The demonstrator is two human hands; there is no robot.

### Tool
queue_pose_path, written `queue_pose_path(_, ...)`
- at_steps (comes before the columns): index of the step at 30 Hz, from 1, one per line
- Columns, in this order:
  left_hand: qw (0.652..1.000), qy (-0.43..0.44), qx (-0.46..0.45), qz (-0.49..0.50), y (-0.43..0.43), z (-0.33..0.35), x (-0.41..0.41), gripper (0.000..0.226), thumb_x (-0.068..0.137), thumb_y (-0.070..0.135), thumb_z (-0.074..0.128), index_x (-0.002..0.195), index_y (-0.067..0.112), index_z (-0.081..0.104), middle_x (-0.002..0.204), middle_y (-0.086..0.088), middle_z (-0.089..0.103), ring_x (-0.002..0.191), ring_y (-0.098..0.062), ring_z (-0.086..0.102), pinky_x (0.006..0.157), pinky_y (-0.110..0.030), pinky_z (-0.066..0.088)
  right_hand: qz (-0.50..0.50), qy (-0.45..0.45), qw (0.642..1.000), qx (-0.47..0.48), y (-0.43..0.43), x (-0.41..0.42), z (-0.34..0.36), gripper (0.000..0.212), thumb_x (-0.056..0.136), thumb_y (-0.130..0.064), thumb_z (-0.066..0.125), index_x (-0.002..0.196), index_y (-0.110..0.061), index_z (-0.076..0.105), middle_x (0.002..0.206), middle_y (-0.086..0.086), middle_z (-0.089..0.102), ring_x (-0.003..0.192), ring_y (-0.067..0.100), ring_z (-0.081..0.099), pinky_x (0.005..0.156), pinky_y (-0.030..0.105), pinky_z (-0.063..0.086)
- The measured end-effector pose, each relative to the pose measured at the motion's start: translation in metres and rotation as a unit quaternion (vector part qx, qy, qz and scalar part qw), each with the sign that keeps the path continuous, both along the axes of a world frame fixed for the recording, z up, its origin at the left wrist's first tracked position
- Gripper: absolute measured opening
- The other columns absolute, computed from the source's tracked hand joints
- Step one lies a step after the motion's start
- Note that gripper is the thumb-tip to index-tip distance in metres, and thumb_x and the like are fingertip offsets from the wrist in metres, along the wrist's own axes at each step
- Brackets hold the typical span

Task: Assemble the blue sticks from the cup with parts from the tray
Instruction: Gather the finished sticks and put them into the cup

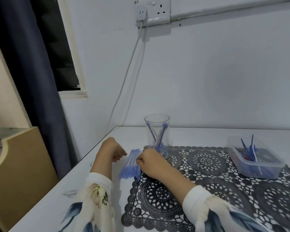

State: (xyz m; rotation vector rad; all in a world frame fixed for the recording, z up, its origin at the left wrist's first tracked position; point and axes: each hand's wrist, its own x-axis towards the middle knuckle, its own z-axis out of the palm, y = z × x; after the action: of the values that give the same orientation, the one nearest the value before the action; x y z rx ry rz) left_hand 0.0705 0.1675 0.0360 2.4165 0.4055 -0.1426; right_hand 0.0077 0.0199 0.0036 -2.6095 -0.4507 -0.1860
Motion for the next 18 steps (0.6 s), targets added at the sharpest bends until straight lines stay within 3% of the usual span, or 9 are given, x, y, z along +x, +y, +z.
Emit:
queue_pose_path(3,1.0,0.02,0.016,-0.012,-0.003,-0.007,0.003,0.03,0.069,0.019,0.08,0.085,0.003,0.062,0.076,-0.01,0.069,0.065,-0.021,0.063,0.073,-0.035,0.058,-0.003,0.01,1.0,-0.026,0.002,0.002,-0.005,0.031,0.092,-0.019,0.049,0.063,-0.007,0.049,0.068,0.011,0.051,0.069,0.03,0.058,0.063,0.032,0.046)
queue_pose_path(5,0.999,0.039,0.031,-0.02,-0.006,-0.011,0.004,0.029,0.069,0.023,0.081,0.077,0.008,0.057,0.068,-0.007,0.065,0.062,-0.022,0.06,0.077,-0.034,0.056,-0.013,0.013,0.999,-0.034,0.003,0.0,-0.005,0.029,0.092,-0.019,0.049,0.065,-0.009,0.048,0.072,0.012,0.051,0.07,0.029,0.058,0.061,0.029,0.04)
queue_pose_path(10,0.999,0.034,0.027,-0.011,-0.007,-0.011,0.006,0.031,0.071,0.02,0.079,0.069,0.008,0.05,0.061,-0.007,0.059,0.06,-0.022,0.056,0.071,-0.03,0.054,-0.025,0.001,0.996,-0.084,0.003,-0.012,0.005,0.008,0.09,-0.006,0.049,0.091,-0.004,0.056,0.102,0.017,0.058,0.094,0.03,0.059,0.071,0.031,0.044)
queue_pose_path(12,0.999,0.037,0.029,-0.015,-0.007,-0.012,0.007,0.031,0.072,0.018,0.078,0.069,0.007,0.05,0.061,-0.008,0.058,0.061,-0.022,0.056,0.069,-0.03,0.053,-0.043,-0.005,0.993,-0.108,0.002,-0.016,0.01,0.017,0.089,-0.001,0.047,0.103,0.0,0.056,0.108,0.017,0.058,0.1,0.031,0.058,0.077,0.034,0.047)
queue_pose_path(15,0.996,0.032,0.071,-0.033,-0.008,-0.013,0.008,0.031,0.067,0.022,0.081,0.069,0.008,0.054,0.062,-0.006,0.063,0.063,-0.021,0.061,0.071,-0.029,0.055,-0.058,-0.01,0.991,-0.118,0.002,-0.02,0.013,0.022,0.087,0.004,0.047,0.107,0.0,0.055,0.109,0.016,0.059,0.101,0.032,0.059,0.076,0.035,0.047)
queue_pose_path(18,0.994,0.005,0.107,-0.037,-0.009,-0.013,0.005,0.027,0.064,0.02,0.08,0.072,0.009,0.056,0.065,-0.005,0.065,0.059,-0.019,0.063,0.059,-0.024,0.052,-0.057,0.011,0.989,-0.135,0.0,-0.024,0.02,0.022,0.086,0.002,0.049,0.107,-0.001,0.055,0.11,0.015,0.059,0.102,0.031,0.059,0.077,0.034,0.047)
